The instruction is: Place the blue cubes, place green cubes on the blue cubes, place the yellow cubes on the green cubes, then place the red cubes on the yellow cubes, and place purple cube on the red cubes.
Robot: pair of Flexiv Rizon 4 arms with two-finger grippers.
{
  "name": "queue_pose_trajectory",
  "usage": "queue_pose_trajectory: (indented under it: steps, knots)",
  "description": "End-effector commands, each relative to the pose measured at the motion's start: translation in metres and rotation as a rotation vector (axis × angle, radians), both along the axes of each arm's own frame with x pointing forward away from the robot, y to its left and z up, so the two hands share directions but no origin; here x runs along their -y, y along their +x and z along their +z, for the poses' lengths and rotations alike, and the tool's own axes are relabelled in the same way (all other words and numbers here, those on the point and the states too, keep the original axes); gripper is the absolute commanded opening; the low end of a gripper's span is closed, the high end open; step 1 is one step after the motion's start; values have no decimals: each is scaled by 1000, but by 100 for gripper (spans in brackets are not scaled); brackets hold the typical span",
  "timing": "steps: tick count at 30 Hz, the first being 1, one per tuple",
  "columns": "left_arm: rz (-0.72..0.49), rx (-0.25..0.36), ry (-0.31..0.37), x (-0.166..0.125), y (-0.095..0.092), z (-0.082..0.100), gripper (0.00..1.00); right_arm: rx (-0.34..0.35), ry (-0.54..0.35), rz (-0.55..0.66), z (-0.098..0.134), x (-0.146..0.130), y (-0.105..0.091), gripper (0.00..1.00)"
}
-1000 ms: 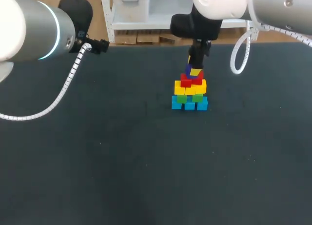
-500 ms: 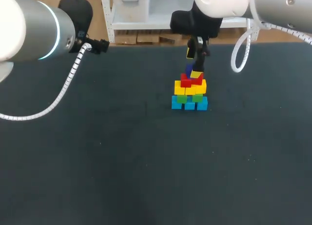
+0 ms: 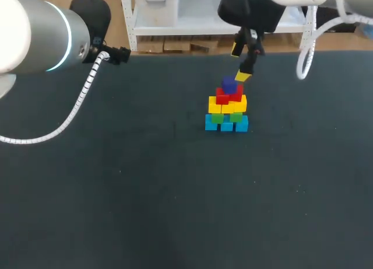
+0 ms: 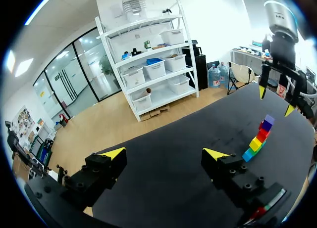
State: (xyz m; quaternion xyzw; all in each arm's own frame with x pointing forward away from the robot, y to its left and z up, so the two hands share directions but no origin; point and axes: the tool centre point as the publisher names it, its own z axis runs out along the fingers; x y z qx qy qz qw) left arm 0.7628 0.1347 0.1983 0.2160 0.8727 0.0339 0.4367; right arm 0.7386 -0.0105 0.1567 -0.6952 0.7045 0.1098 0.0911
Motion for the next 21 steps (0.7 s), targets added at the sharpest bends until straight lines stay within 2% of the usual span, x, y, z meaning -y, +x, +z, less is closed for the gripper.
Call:
queue_pose_trajectory:
  steps: [1, 8, 11, 21]
  knots:
    - [-5, -2, -2, -1, 1, 0, 100, 50, 47, -15, 2, 10, -12, 100]
    - [-5, -2, -2, -1, 1, 0, 100, 51, 88, -27, 2, 17, -14, 100]
    - [-5, -2, -2, -1, 1, 0, 100, 58, 155, -23, 4, 20, -16, 100]
    - [-5, -2, -2, -1, 1, 0, 100, 58, 155, -23, 4, 20, -16, 100]
